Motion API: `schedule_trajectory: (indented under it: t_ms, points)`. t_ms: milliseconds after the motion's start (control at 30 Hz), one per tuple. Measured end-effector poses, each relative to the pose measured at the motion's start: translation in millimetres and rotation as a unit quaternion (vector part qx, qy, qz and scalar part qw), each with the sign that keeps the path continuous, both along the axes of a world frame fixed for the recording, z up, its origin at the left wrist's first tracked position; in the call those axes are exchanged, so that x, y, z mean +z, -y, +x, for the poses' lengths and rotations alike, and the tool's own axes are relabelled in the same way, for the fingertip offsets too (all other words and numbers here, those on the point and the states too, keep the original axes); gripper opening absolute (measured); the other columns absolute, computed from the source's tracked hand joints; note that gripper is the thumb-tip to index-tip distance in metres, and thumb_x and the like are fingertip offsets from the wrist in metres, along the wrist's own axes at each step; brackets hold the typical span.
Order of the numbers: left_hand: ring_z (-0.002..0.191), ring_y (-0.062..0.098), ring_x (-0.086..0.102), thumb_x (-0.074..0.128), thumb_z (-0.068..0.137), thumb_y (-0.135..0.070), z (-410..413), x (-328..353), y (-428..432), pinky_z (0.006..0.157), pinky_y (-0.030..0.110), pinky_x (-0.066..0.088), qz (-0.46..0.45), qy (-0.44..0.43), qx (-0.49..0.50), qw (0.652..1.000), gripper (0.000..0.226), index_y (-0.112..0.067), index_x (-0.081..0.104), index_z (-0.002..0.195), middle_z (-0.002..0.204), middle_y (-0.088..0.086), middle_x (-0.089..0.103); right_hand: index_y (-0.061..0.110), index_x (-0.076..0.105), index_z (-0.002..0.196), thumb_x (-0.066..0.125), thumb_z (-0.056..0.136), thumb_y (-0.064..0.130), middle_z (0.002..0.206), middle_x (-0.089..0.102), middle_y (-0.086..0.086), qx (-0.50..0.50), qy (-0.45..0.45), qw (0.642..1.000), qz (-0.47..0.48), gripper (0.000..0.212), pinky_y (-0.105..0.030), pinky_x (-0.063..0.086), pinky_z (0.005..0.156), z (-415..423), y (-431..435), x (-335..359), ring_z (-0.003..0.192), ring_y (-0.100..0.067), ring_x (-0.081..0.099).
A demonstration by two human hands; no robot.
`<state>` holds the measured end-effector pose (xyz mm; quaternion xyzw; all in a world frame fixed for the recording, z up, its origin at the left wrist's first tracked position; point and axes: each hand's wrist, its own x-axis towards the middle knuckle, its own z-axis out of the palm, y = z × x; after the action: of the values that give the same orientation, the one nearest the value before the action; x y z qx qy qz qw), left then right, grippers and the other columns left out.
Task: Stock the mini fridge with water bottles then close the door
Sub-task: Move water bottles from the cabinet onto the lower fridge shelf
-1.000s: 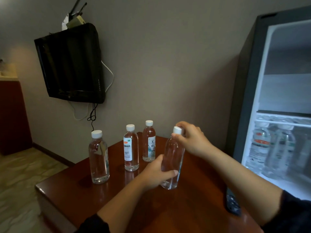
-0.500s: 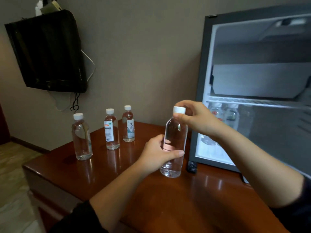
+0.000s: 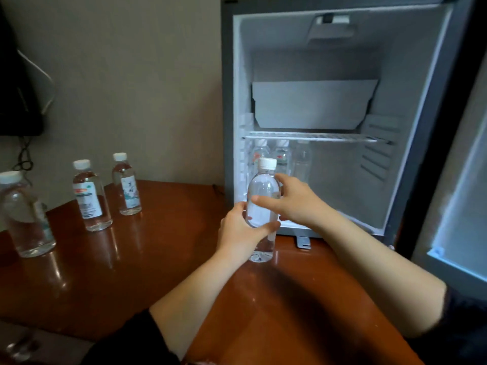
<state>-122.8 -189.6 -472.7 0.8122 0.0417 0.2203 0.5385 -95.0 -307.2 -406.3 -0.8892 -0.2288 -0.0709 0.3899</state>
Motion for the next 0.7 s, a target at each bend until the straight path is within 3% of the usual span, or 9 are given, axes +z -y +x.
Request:
schedule_trajectory:
  t_ms: [100,200,267,400,700]
  points:
    - [0.099,0.021,0.064,0.081,0.052,-0.045,12.9,-2.1,18.5,0.086,0.045,0.054,-0.012,-0.005,-0.033,0.999,0.068,-0.023,0.056,0.111,0.104,0.001,0.067,0.016,0.049,0.120,0.067,0.076,0.054,0.112,0.062,-0.006,-0.088,0.083,0.989,-0.080,0.061,-0.034,0.042,0.081,-0.8,7.8,0.1,0.107,-0.029,0.056]
    - [0.103,0.019,0.061,0.080,0.067,-0.030,27.0,0.4,30.4,0.090,0.037,0.051,-0.013,0.005,-0.066,0.998,0.059,-0.023,0.051,0.119,0.109,0.000,0.064,0.017,0.050,0.110,0.068,0.078,0.051,0.092,0.057,0.000,-0.096,0.074,0.990,-0.068,0.051,-0.031,0.036,0.075,7.8,21.3,4.3,0.098,-0.026,0.053]
    - [0.108,0.015,0.056,0.075,0.075,-0.031,35.8,3.0,34.2,0.090,0.028,0.044,0.007,0.003,-0.102,0.995,0.059,-0.023,0.047,0.126,0.116,-0.004,0.060,0.017,0.050,0.108,0.069,0.077,0.051,0.094,0.058,0.002,-0.098,0.066,0.992,-0.053,0.050,-0.031,0.038,0.076,20.8,32.0,5.6,0.098,-0.026,0.054]
    - [0.113,0.011,0.052,0.064,0.086,-0.028,50.9,-3.1,40.3,0.091,0.024,0.040,0.052,-0.008,-0.127,0.990,0.054,-0.024,0.042,0.135,0.123,-0.003,0.056,0.017,0.047,0.127,0.068,0.076,0.052,0.121,0.060,-0.007,-0.123,0.061,0.989,-0.048,0.065,-0.035,0.040,0.084,49.1,50.5,3.5,0.114,-0.030,0.053]
    - [0.127,0.014,0.043,0.056,0.091,-0.027,83.9,-8.6,69.4,0.106,0.028,0.036,0.056,-0.034,-0.143,0.988,0.065,-0.021,0.023,0.147,0.142,0.001,0.040,0.015,0.045,0.123,0.068,0.080,0.046,0.118,0.062,-0.009,-0.168,0.053,0.984,-0.021,0.058,-0.038,0.047,0.081,99.5,62.7,-5.1,0.110,-0.033,0.056]
